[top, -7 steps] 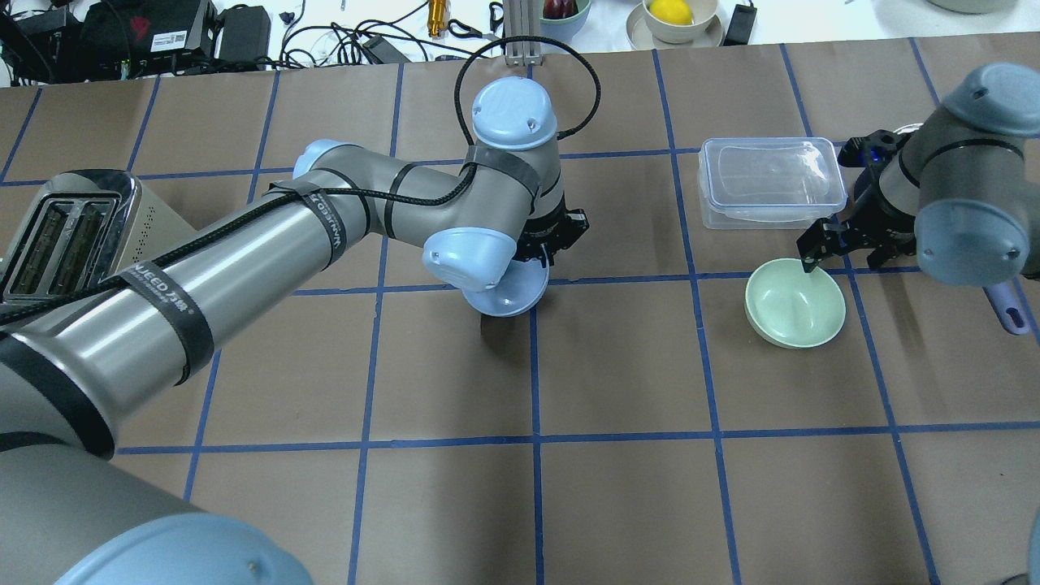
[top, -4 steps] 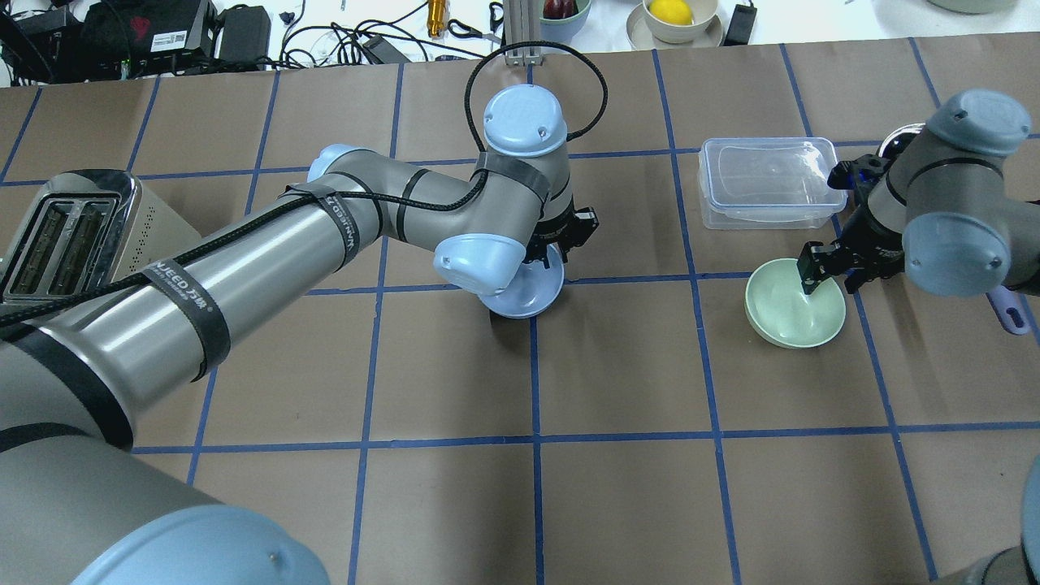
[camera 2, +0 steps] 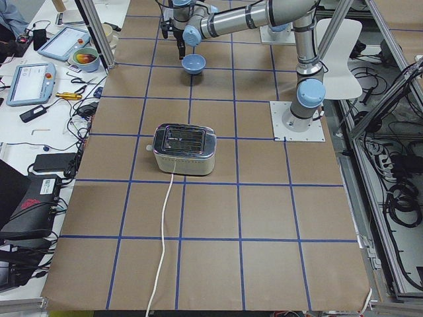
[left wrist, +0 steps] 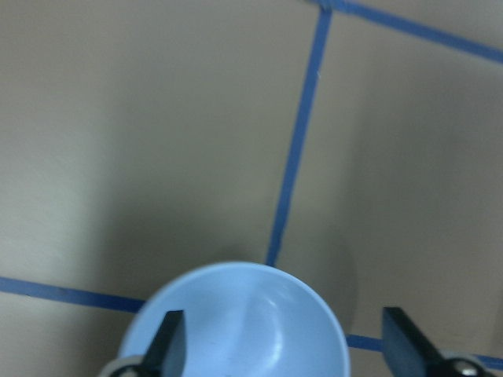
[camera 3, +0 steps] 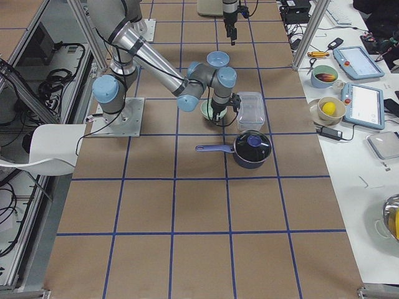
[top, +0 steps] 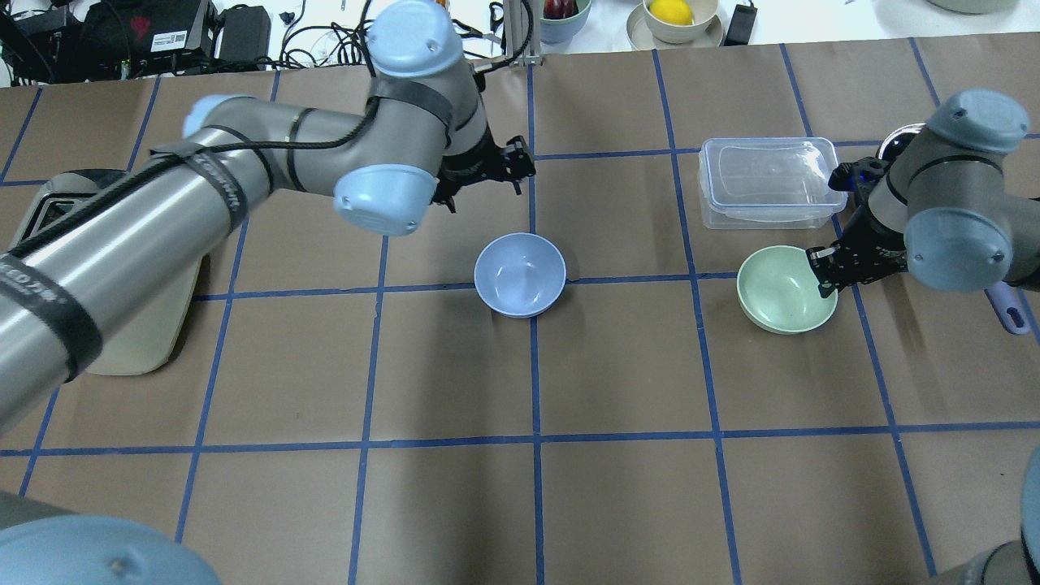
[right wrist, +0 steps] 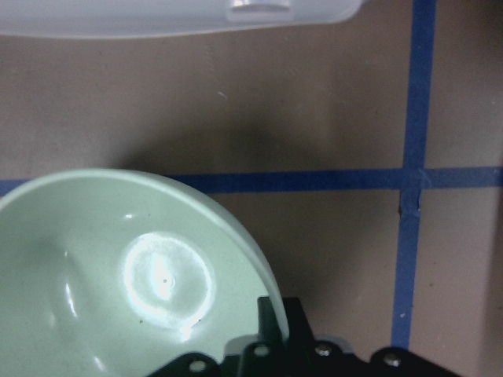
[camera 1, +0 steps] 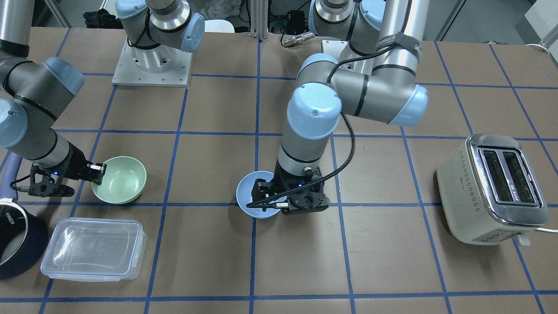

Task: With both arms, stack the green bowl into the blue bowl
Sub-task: 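Lift the pale green bowl with the right gripper while the left gripper withdraws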

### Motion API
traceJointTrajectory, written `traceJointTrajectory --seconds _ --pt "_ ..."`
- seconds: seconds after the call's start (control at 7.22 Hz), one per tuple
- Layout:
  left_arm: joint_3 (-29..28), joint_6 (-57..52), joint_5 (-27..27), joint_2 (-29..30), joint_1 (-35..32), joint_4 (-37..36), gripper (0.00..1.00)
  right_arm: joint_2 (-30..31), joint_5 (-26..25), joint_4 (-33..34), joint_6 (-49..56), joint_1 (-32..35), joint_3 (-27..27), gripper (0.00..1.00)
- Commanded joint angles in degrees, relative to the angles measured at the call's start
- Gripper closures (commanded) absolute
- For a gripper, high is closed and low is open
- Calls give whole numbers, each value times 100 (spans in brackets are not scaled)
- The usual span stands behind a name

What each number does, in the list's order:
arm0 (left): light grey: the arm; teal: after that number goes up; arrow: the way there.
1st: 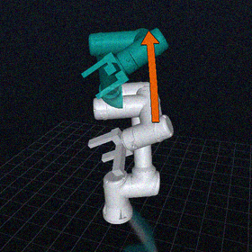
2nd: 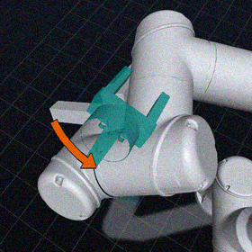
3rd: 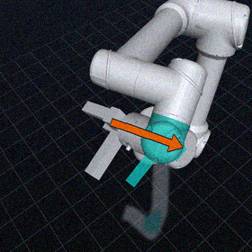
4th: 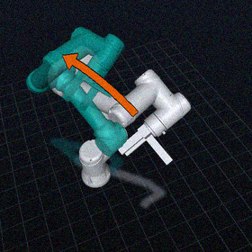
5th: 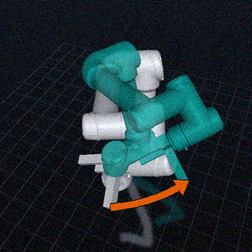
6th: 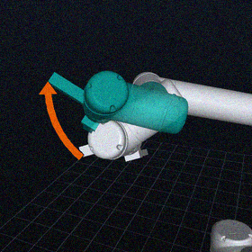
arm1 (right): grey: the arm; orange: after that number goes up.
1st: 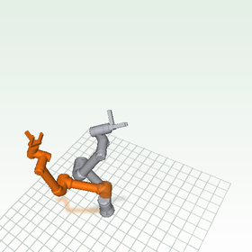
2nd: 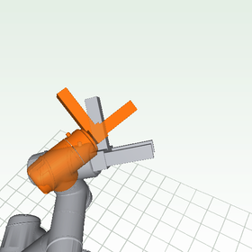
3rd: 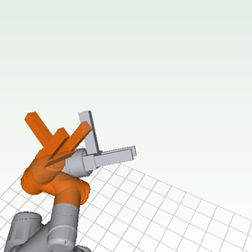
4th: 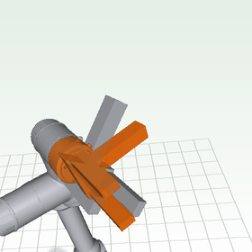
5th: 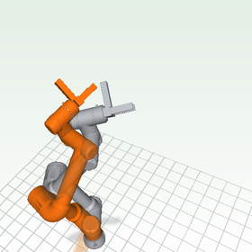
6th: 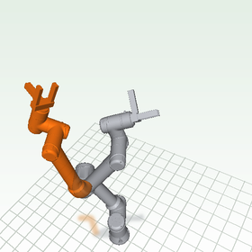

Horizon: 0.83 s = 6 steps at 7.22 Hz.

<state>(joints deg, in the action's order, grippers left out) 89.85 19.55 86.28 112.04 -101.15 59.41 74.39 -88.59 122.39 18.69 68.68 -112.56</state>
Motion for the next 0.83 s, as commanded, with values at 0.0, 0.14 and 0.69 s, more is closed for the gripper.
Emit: traceJointTrajectory --seconds 0.0,0.14,0.69 --pt "-11 -1590 -75 -802 884 936 0 189 322 -921 -584 240 739 100" --pt "-3 -2055 -15 -1111 1035 1541 0 190 612 -1597 -830 521 1362 100" --pt "-11 -2262 -14 -2009 1106 2575 0 -502 1161 -1150 -3481 2558 2142 100"
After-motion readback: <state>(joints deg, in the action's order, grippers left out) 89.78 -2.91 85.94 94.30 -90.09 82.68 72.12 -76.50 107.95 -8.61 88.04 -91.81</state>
